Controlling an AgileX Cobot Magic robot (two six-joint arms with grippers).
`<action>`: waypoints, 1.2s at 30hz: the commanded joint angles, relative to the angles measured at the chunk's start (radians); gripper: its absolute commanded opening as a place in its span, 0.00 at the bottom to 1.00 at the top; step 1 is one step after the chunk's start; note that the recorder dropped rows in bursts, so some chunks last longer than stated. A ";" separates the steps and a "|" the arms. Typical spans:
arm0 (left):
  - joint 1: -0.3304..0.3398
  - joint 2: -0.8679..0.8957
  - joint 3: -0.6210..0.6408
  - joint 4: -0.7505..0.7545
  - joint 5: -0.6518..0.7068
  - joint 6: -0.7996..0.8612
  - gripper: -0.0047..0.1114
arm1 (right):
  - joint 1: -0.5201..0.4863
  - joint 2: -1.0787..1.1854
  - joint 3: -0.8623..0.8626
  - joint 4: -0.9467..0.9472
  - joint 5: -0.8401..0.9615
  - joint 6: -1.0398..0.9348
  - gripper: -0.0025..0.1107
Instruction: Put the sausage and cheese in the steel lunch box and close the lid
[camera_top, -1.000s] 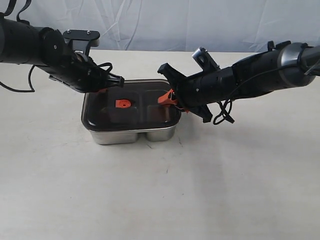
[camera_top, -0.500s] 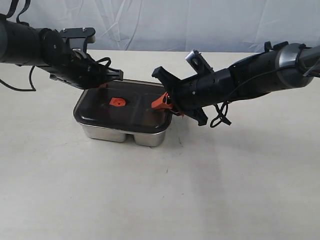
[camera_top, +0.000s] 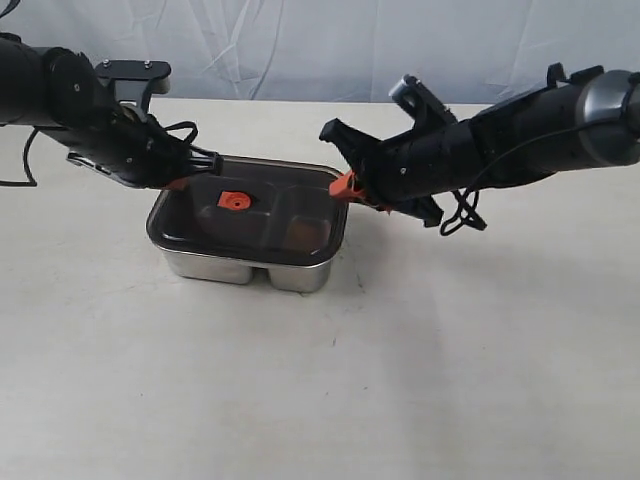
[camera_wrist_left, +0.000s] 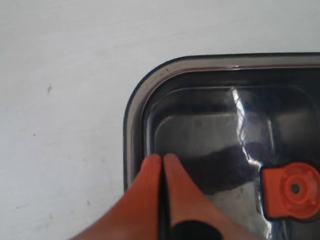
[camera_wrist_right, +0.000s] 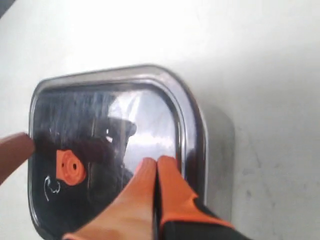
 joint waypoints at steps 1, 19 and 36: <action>0.005 0.017 0.024 0.044 0.053 0.000 0.04 | -0.003 -0.055 0.002 -0.048 -0.058 -0.008 0.01; 0.020 -0.236 0.024 0.051 -0.029 0.000 0.04 | -0.005 -0.229 0.002 -0.358 -0.052 0.080 0.01; 0.022 -1.008 0.341 0.043 0.195 0.000 0.04 | -0.051 -0.715 0.196 -1.392 0.438 0.807 0.01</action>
